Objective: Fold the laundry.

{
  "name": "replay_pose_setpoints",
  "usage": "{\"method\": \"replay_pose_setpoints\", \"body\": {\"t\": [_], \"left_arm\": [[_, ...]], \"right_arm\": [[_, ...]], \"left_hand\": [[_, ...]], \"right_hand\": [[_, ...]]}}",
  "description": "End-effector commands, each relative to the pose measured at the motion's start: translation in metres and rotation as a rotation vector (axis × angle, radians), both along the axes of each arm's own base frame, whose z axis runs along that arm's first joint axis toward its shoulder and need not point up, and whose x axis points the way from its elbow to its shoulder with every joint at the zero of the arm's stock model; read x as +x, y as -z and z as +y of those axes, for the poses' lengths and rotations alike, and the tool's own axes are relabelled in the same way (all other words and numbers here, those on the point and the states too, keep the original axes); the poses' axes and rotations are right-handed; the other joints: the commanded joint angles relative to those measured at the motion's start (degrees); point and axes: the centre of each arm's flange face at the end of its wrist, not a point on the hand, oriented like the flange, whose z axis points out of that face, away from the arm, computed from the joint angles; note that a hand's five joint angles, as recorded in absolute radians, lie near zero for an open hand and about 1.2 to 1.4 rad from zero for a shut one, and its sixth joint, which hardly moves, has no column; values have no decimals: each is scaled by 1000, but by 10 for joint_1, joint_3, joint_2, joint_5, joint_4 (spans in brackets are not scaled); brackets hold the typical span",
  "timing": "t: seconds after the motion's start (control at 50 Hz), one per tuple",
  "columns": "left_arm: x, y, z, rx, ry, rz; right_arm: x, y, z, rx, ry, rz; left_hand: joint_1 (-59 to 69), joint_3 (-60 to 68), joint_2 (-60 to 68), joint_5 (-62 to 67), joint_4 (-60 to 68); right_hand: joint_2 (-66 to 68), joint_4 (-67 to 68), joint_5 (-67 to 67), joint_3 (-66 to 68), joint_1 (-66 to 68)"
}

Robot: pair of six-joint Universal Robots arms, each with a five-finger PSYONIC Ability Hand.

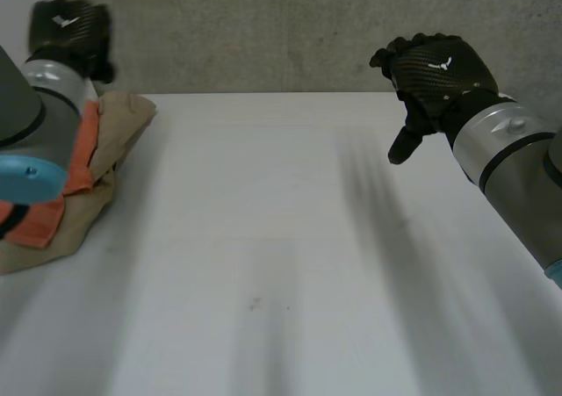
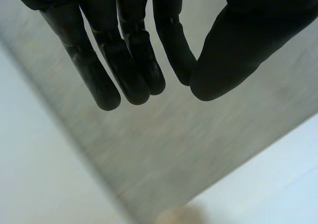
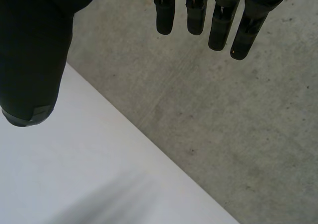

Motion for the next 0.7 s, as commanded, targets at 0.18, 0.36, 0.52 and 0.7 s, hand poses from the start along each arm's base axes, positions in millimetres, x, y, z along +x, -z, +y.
{"method": "replay_pose_setpoints", "body": {"t": [0.18,0.36,0.52,0.7], "left_arm": [[14,48,-17,-31,-100,-411],[93,101,-88,46,-295,-561],[134,150,-112,186,-299,-579],[148,175,-123,267,-265,-580]], "right_arm": [[-7,-4,1,16,9,6],[-7,-2,2,24,9,5],[-6,-1,2,26,8,4],[-6,0,2,30,8,6]], "left_hand": [[-556,-573,-573,-544,-577],[-558,-575,-575,-545,-579],[-556,-573,-573,-544,-577],[-553,-570,-570,-540,-574]], "right_hand": [[-21,-30,-35,-20,-10],[-21,-30,-35,-20,-10],[-21,-30,-35,-20,-10],[-21,-30,-35,-20,-10]]}}
